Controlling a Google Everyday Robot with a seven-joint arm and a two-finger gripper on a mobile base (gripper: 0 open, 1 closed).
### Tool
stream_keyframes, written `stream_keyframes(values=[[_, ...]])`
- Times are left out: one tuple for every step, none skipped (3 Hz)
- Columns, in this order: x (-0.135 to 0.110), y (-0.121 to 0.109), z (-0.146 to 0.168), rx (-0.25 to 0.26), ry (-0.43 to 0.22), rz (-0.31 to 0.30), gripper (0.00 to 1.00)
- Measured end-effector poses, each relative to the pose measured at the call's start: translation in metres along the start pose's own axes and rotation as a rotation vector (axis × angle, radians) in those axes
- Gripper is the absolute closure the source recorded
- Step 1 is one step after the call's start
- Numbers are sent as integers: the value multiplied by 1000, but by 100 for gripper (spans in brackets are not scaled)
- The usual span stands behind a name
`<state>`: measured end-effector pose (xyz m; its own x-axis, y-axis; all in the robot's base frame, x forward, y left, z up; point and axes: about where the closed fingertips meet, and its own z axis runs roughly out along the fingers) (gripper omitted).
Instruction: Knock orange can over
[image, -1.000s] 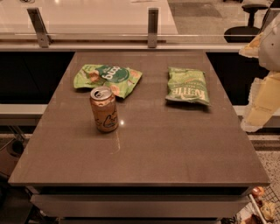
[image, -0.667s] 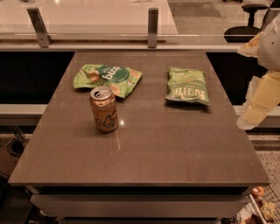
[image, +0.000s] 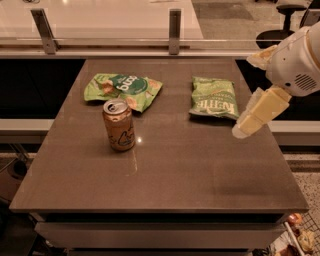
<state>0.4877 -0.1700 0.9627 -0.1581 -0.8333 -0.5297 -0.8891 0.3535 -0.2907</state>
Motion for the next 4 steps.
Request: stream_keyframes(values=[[-18, -3, 26, 18, -142, 19, 0], [-47, 3, 58, 14, -312, 36, 0], [-73, 11, 85, -9, -461, 38, 0], [-99, 22, 109, -64, -577, 4, 0]])
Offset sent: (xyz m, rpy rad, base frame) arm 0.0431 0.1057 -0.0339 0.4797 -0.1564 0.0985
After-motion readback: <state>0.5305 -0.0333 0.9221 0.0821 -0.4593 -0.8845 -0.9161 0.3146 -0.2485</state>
